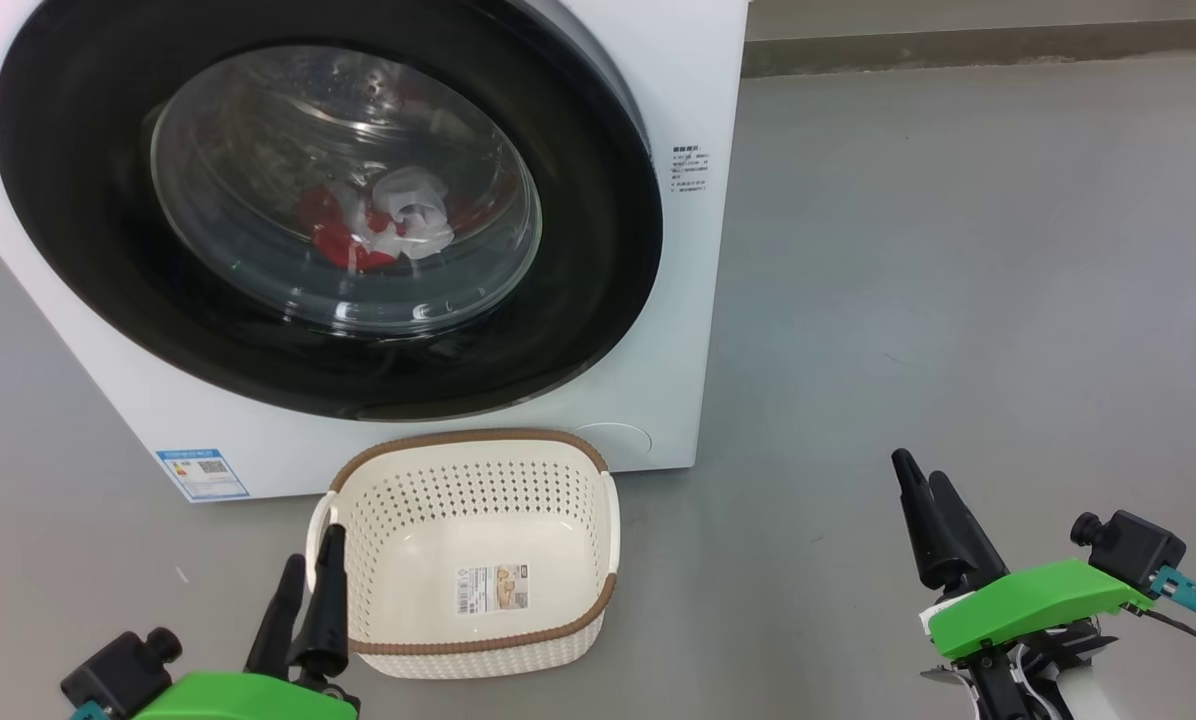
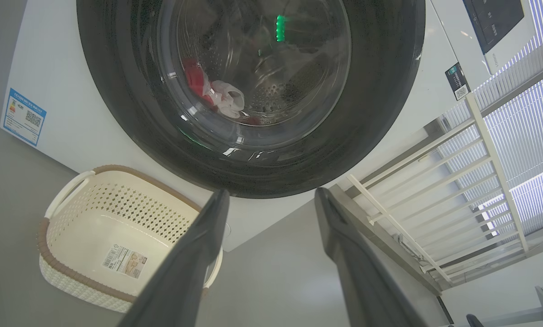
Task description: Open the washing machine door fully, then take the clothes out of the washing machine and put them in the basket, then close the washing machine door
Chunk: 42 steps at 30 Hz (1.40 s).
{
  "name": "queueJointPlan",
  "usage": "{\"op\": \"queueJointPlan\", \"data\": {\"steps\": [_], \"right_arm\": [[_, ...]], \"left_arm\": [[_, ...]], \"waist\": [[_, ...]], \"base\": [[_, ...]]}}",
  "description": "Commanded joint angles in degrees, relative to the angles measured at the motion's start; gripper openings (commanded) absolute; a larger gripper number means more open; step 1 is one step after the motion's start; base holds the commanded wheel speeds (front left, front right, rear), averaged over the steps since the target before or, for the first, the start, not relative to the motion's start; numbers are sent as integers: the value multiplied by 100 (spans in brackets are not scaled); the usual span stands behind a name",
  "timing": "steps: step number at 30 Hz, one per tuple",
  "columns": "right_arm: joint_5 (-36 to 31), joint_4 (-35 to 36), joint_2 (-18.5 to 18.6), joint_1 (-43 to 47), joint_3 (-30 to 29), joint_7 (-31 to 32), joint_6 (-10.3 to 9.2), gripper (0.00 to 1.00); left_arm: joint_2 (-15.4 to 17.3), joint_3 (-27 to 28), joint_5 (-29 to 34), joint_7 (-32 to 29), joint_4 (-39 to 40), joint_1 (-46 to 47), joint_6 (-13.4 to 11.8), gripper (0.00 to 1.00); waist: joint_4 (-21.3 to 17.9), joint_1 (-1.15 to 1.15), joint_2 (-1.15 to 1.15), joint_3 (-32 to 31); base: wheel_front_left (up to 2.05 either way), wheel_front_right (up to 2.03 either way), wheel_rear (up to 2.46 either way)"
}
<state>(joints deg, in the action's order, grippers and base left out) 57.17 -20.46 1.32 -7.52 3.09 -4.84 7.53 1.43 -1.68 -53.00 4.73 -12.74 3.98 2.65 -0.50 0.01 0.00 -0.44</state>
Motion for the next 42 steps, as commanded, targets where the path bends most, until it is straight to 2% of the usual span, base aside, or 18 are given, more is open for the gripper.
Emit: {"op": "queueJointPlan", "data": {"steps": [1,18,30,34,42], "right_arm": [[-205,173,58,-338,121,-78,-2,100],[-1285,216,88,-524,364,-365,-3,100],[-1960,139,107,-695,555,-549,-3,100],[-2180,125,114,-761,624,-617,-3,100],[-2585,59,128,-881,698,-752,-4,100]], "left_arm": [[93,86,200,82,195,291,-52,100],[102,50,1417,371,219,425,-424,100],[126,38,2201,557,464,514,-456,100],[129,10,2420,625,548,543,-360,100],[133,42,2951,761,663,588,-451,100]], "waist": [[-3,0,0,-2],[-37,0,0,-5],[-69,0,0,9],[-82,0,0,17],[-111,0,0,22]], "base": [[0,0,0],[0,0,0],[0,0,0],[0,0,0],[0,0,0]]}}
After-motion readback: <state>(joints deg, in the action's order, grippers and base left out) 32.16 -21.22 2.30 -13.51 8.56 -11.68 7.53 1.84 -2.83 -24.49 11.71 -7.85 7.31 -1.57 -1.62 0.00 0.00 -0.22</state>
